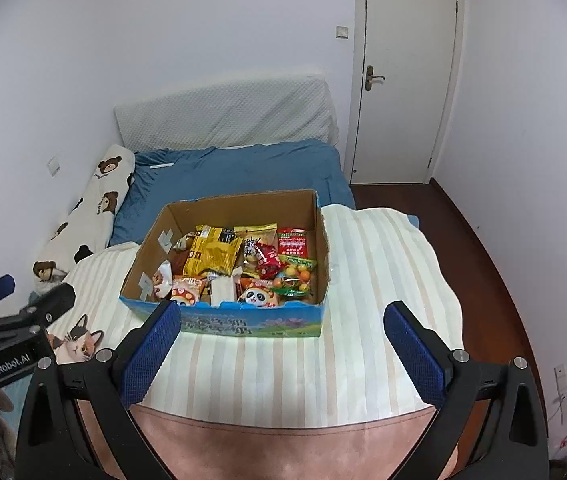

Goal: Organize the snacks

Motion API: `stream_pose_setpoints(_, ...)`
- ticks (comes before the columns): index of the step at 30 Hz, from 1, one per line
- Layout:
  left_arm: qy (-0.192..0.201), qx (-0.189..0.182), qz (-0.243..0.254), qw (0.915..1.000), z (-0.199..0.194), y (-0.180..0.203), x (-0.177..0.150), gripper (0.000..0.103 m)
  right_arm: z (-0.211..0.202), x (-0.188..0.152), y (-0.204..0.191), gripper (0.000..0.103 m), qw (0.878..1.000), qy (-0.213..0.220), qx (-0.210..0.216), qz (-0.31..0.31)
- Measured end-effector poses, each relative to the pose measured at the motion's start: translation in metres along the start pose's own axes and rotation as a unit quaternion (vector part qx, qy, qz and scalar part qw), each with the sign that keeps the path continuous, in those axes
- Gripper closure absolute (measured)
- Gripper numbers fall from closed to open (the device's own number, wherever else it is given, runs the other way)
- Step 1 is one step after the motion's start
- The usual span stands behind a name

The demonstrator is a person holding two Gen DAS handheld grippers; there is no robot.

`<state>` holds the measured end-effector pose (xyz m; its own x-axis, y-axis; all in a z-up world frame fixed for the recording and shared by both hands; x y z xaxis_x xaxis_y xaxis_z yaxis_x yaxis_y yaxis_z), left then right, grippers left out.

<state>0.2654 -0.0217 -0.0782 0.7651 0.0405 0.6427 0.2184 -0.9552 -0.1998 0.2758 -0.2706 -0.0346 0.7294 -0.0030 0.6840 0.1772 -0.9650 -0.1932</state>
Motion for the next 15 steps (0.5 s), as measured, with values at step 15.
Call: stream_pose_setpoints(15,0.009,-0.011,-0.004,0.9999,-0.0047,0.002,0.0083,0.0,-0.0088,0.0086,0.0054,0.0,1.0,0.016,-0.01,0.01)
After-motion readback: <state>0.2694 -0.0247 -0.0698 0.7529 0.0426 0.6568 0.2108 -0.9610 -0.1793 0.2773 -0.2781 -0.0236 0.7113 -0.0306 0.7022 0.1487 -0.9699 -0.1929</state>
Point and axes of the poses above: each gripper's, at about its wrist camera, not at the fingertips, and z roughly the way its jaws point, y to its right, x to its top, the point moved 7 cm from there along z, roughly the way its jaws point, and after that the axes turned 14 degrees about x, right-handed, at the moved point
